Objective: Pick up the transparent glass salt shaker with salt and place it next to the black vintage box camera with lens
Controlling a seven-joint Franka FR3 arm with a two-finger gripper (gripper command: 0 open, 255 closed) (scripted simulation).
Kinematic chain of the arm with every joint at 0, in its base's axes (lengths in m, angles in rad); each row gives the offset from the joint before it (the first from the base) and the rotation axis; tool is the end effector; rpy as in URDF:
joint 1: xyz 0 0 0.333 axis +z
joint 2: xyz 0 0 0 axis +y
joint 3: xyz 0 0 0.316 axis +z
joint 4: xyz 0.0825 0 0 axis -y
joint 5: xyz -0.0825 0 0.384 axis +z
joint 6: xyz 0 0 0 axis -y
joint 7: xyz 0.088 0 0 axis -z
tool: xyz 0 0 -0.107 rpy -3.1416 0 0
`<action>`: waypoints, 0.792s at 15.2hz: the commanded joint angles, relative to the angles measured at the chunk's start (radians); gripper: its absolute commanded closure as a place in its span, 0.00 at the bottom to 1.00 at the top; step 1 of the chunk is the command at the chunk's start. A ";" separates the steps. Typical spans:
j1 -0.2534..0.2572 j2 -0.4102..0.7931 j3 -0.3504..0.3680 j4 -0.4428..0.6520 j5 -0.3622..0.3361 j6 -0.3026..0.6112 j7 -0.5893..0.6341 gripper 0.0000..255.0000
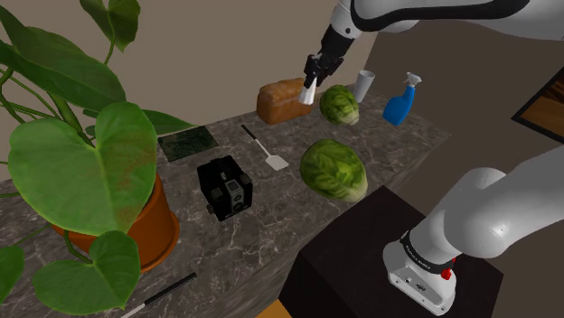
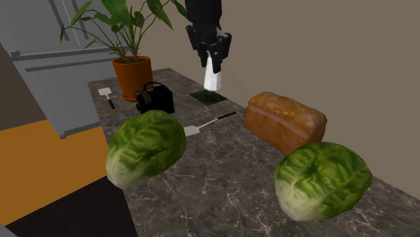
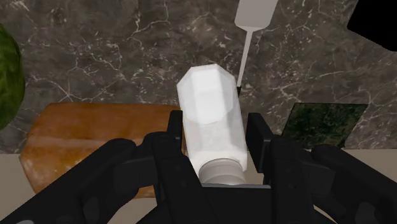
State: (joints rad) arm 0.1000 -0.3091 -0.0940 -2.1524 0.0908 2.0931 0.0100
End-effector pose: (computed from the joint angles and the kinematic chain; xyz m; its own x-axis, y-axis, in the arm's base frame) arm 0.4865 0.0032 0.5529 0.9690 -0.0520 0.2414 -0.0239 -0.9927 -0.1181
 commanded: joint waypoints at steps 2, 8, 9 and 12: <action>0.026 0.044 0.050 0.046 -0.001 0.005 0.076 1.00; 0.073 0.154 0.135 0.157 -0.020 0.013 0.216 1.00; 0.081 0.175 0.148 0.180 -0.026 0.013 0.239 1.00; 0.106 0.243 0.184 0.256 -0.046 0.008 0.309 1.00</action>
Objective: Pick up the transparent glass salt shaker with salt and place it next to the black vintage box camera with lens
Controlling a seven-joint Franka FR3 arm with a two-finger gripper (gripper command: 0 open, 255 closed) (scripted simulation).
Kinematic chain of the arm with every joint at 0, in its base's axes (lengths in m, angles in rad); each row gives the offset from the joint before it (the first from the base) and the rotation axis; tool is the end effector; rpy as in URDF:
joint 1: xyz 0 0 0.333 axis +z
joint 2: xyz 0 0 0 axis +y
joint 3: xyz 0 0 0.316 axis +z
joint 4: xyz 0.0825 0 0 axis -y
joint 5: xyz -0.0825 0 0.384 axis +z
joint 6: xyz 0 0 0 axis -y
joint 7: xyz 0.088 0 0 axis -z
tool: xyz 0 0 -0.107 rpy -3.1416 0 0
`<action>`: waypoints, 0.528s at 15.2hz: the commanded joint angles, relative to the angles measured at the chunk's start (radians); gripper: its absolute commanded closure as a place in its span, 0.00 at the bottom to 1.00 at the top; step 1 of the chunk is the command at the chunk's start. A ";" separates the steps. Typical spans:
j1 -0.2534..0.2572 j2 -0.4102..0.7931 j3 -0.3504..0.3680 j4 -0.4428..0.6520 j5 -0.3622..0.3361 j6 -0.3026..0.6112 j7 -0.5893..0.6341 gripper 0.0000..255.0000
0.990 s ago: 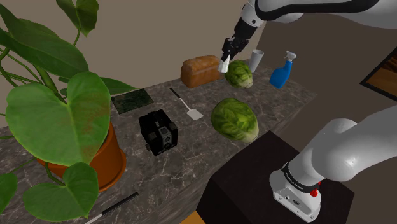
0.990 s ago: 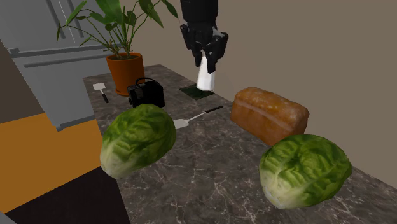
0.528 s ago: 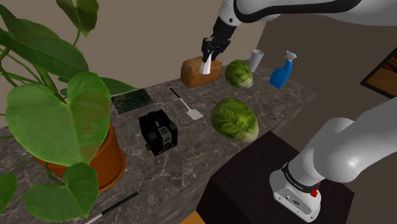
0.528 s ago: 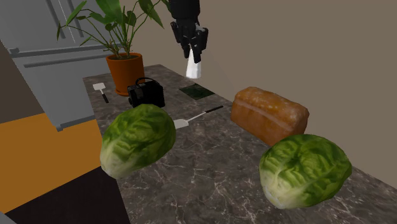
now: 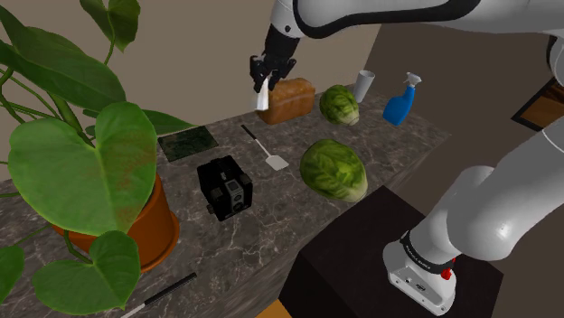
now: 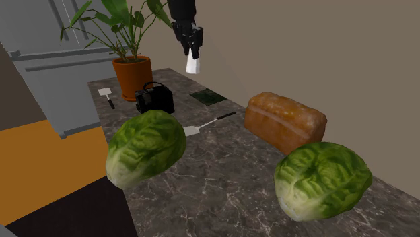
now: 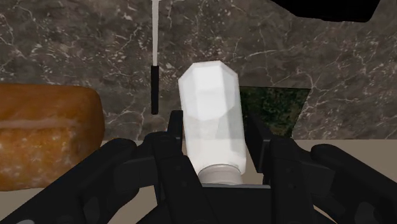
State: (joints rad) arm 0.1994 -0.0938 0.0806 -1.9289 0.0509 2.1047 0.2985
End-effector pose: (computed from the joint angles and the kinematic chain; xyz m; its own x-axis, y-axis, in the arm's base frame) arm 0.5354 0.1580 0.5548 0.9690 -0.0512 0.2416 -0.0230 -0.9928 -0.1178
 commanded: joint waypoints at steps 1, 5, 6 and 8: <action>0.015 0.052 0.021 0.061 -0.014 -0.007 0.043 1.00; 0.053 0.157 0.060 0.187 -0.053 -0.028 0.134 1.00; 0.064 0.185 0.068 0.223 -0.064 -0.036 0.156 1.00; 0.087 0.245 0.083 0.300 -0.087 -0.054 0.198 1.00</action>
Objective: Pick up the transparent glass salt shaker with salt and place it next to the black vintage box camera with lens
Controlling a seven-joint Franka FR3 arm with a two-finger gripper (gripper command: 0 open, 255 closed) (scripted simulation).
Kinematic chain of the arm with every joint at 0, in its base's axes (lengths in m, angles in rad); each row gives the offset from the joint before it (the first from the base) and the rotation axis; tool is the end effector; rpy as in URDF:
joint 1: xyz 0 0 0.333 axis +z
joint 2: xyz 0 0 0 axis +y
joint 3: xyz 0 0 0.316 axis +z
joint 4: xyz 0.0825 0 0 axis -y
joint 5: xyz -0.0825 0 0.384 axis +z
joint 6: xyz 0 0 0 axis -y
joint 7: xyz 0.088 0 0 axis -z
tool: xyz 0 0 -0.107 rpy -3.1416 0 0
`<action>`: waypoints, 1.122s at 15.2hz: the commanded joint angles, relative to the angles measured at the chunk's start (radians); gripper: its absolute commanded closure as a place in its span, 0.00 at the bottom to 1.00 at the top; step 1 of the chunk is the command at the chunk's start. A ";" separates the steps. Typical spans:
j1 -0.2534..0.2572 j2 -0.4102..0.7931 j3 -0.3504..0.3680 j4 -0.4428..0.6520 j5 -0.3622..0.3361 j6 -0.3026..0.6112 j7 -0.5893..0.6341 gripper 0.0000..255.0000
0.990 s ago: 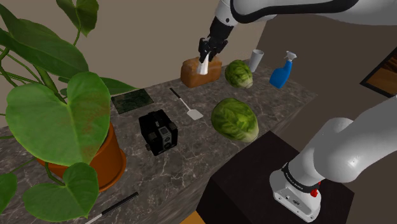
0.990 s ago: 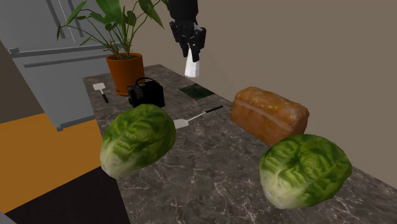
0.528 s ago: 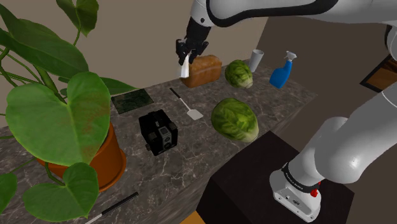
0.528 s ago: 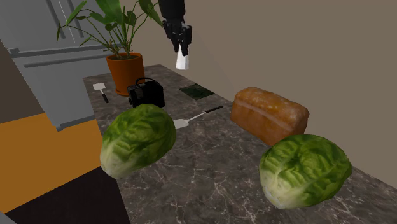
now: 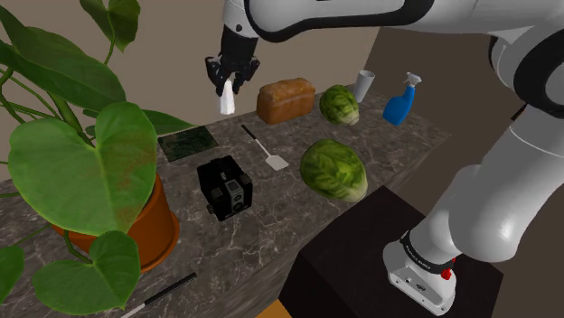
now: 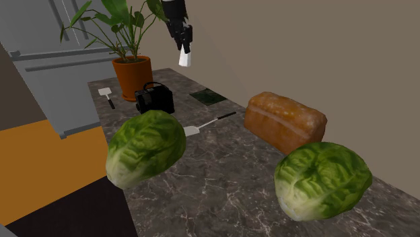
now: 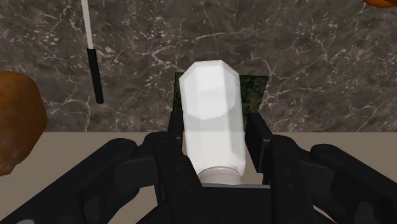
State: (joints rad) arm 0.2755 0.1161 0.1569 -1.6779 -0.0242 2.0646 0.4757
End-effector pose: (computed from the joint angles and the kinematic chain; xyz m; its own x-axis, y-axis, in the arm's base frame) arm 0.5694 0.2563 0.5540 0.9691 -0.0516 0.2414 -0.0235 -0.9927 -0.1182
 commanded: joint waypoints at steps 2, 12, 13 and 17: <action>0.036 0.099 0.019 0.134 -0.036 -0.037 0.062 1.00; 0.166 0.410 0.036 0.565 -0.128 -0.167 0.189 1.00; 0.164 0.406 0.036 0.546 -0.128 -0.151 0.190 1.00; 0.159 0.396 0.035 0.475 -0.128 -0.091 0.195 1.00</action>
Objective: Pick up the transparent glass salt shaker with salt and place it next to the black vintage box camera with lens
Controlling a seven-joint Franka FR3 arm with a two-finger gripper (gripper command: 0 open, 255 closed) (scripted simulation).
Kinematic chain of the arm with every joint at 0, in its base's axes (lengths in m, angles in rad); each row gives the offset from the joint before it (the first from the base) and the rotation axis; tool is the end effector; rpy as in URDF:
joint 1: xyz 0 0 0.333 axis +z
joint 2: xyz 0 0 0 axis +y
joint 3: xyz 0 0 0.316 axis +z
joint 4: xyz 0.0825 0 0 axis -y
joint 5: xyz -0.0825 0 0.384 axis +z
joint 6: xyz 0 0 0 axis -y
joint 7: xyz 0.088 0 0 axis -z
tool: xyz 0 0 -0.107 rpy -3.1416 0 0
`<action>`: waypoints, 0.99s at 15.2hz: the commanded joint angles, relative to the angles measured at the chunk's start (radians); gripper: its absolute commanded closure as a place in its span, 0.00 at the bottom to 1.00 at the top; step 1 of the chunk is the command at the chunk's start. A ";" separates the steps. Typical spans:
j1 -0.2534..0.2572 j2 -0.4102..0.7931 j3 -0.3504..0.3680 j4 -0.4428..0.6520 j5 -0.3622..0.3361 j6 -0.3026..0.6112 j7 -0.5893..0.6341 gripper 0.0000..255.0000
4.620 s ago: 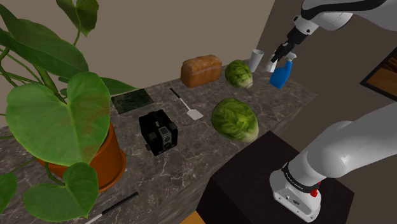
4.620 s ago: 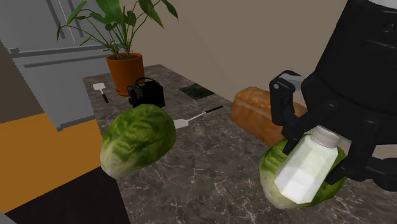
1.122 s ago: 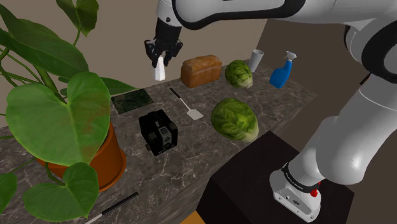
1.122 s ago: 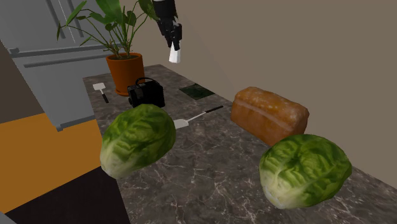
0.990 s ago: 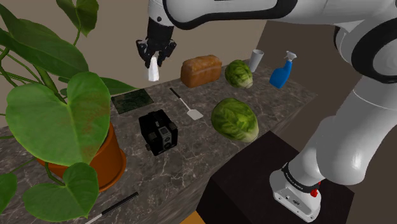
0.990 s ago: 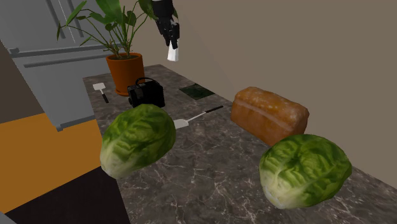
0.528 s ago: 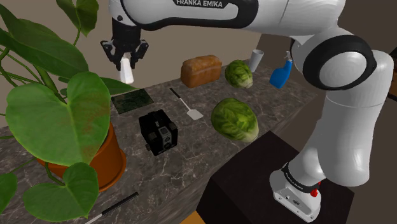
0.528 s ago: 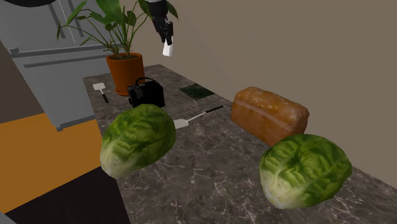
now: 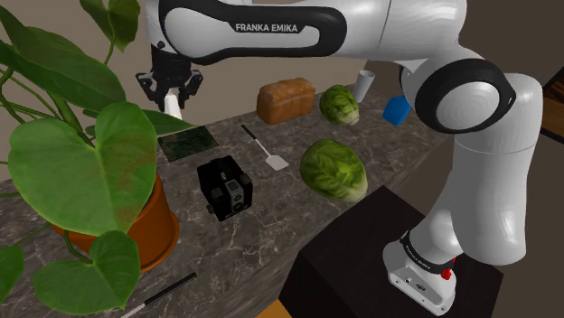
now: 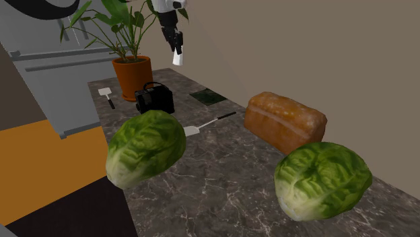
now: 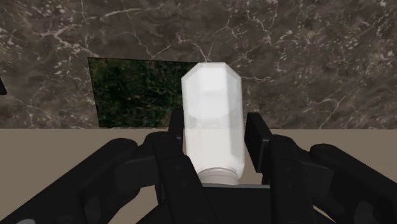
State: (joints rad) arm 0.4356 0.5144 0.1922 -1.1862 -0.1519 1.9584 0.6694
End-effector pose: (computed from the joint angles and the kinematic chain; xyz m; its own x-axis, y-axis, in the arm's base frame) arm 0.6167 0.3911 0.5233 0.9691 -0.0533 0.2410 -0.0251 -0.9926 -0.1185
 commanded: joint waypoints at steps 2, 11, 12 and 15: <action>-0.003 -0.005 -0.001 -0.047 -0.001 0.043 0.003 1.00; -0.009 -0.002 -0.004 -0.164 -0.007 0.162 0.014 1.00; -0.010 0.000 -0.004 -0.174 -0.008 0.174 0.015 1.00; -0.010 0.007 -0.006 -0.204 -0.011 0.211 0.019 1.00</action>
State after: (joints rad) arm 0.4263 0.5210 0.1867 -1.3767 -0.1622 2.1546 0.6876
